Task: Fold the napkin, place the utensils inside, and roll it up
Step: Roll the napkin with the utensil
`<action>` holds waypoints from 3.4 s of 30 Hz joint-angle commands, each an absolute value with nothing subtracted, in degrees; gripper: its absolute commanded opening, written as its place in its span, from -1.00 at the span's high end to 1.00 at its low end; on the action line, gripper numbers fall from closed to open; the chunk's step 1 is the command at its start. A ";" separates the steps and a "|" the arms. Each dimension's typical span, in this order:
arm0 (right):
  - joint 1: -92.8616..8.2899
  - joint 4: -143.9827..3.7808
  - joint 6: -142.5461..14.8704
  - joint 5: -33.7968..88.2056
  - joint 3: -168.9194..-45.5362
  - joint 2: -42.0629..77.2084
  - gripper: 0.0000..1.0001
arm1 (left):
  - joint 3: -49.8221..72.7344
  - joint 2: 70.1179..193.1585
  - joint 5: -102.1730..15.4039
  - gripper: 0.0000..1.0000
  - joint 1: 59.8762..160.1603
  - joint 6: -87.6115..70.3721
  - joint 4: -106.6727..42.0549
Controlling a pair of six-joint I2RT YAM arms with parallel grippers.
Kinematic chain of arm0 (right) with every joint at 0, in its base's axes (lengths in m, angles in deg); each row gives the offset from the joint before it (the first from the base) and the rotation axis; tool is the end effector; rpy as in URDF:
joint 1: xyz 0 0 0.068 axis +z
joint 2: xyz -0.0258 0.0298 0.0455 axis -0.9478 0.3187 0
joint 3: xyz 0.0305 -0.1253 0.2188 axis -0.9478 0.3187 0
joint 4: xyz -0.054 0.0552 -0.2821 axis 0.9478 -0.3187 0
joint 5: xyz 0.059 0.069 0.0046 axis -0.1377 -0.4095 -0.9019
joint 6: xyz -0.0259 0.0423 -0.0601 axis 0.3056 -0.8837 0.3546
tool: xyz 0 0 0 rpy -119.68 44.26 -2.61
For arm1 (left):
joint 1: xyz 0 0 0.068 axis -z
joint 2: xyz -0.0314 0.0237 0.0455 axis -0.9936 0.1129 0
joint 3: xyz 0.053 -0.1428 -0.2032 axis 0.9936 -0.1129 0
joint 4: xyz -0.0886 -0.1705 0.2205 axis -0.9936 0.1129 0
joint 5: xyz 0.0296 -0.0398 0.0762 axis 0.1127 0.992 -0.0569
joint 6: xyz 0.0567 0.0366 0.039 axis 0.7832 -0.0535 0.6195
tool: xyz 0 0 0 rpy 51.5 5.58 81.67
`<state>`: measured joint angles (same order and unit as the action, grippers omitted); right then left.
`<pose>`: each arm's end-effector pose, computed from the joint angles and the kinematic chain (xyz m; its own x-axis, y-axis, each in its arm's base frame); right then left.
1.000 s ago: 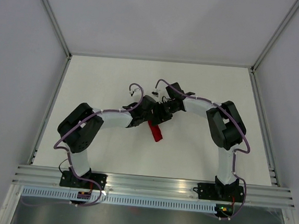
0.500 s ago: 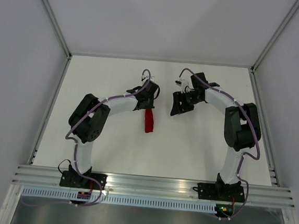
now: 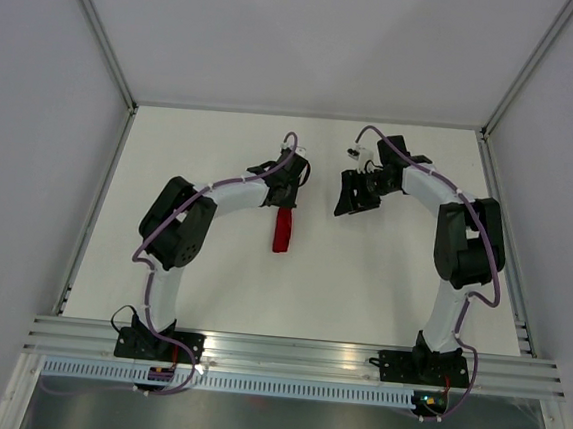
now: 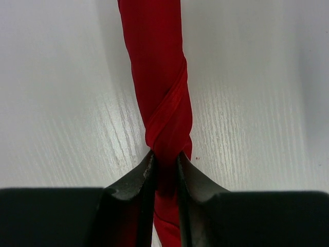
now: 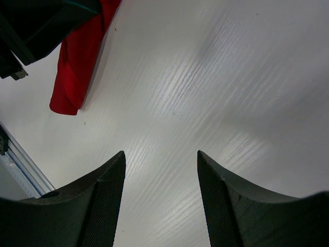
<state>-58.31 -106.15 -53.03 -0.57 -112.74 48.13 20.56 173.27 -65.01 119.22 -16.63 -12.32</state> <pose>0.4101 0.1350 0.1334 -0.8671 -0.2602 -0.4248 -0.4656 0.7263 0.5056 0.3939 -0.2641 0.1057 -0.7692 0.1511 -0.6208 0.2108 0.9773 -0.0233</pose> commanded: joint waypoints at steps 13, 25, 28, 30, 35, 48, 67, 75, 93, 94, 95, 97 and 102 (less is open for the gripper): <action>-58.58 -104.49 -59.13 -3.12 -118.25 53.74 -0.26 | 21.99 175.50 -65.01 0.26 118.94 -15.67 -8.15; -58.58 -104.75 -58.43 -3.56 -118.34 54.27 -0.26 | 23.84 172.86 -63.25 0.18 118.32 -16.02 -8.32; -58.58 -104.75 -58.52 -3.65 -118.34 54.18 -0.25 | 24.01 172.60 -62.72 0.18 117.97 -16.20 -8.32; -58.58 -104.75 -58.43 -3.65 -118.34 54.27 -0.25 | 24.01 172.42 -62.46 0.17 117.88 -16.29 -8.41; -58.58 -105.01 -58.25 -3.83 -118.34 54.35 -0.25 | 24.36 172.07 -61.76 0.17 117.62 -16.55 -8.50; -58.58 -105.28 -57.73 -3.56 -118.43 54.79 -0.24 | 24.10 170.76 -60.70 0.06 116.83 -16.82 -9.90; -58.58 -105.63 -57.64 -3.56 -119.04 55.94 -0.24 | 22.26 169.35 -57.98 0.03 115.16 -17.34 -12.80; -58.58 -105.72 -57.55 -3.56 -119.22 56.46 -0.24 | 20.85 168.47 -57.45 0.03 114.46 -17.69 -13.94; -58.58 -106.33 -57.55 -3.30 -119.66 56.55 -0.25 | 17.77 165.83 -52.97 0.01 112.35 -18.75 -20.36; -58.58 -106.33 -57.55 -3.30 -119.83 56.64 -0.25 | 17.69 165.74 -52.79 0.01 112.35 -18.84 -20.45; -58.58 -106.42 -57.55 -3.21 -119.92 56.55 -0.25 | 17.69 165.66 -52.61 0.01 112.26 -19.01 -20.54; -58.67 -106.33 -55.71 -3.04 -119.84 56.46 -0.25 | 17.34 165.13 -52.35 0.00 111.82 -19.28 -21.15; -58.67 -105.89 -54.48 -1.54 -119.66 55.32 -0.26 | 15.14 161.01 -49.80 0.00 109.19 -20.86 -23.43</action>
